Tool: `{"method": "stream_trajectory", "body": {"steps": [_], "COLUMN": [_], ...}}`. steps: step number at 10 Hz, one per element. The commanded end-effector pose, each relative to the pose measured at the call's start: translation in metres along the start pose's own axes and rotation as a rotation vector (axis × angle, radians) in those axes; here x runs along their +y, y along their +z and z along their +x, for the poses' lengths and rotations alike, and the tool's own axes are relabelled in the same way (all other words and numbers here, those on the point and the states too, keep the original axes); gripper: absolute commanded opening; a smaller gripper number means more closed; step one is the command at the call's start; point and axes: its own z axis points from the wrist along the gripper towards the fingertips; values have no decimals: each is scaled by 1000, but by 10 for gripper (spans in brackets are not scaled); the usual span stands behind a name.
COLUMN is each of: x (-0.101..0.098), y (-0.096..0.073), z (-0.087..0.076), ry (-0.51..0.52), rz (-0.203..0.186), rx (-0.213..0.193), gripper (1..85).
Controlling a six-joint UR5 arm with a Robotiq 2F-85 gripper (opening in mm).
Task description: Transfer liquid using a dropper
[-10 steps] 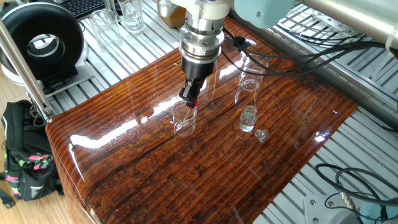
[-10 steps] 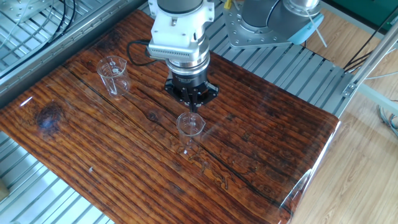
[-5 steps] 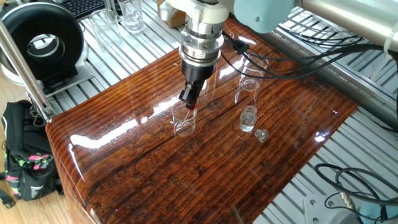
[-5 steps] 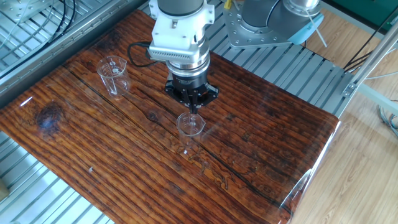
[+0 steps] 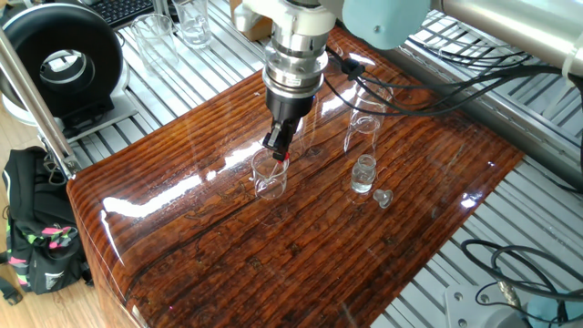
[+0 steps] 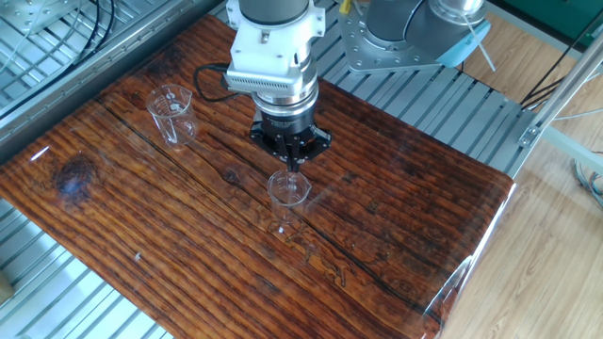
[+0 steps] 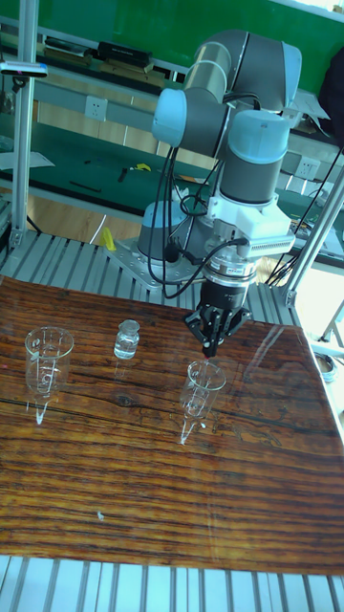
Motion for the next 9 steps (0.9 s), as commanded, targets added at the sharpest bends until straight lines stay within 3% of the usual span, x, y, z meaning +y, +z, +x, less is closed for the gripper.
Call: {"method": "stream_trajectory", "body": {"steps": [1, 9], "x": [8, 5], "y": [-1, 0], "z": [-2, -2], "ry": [-3, -11], "rz": [-32, -24], "rx": [-8, -3], "gripper": [157, 180]}}
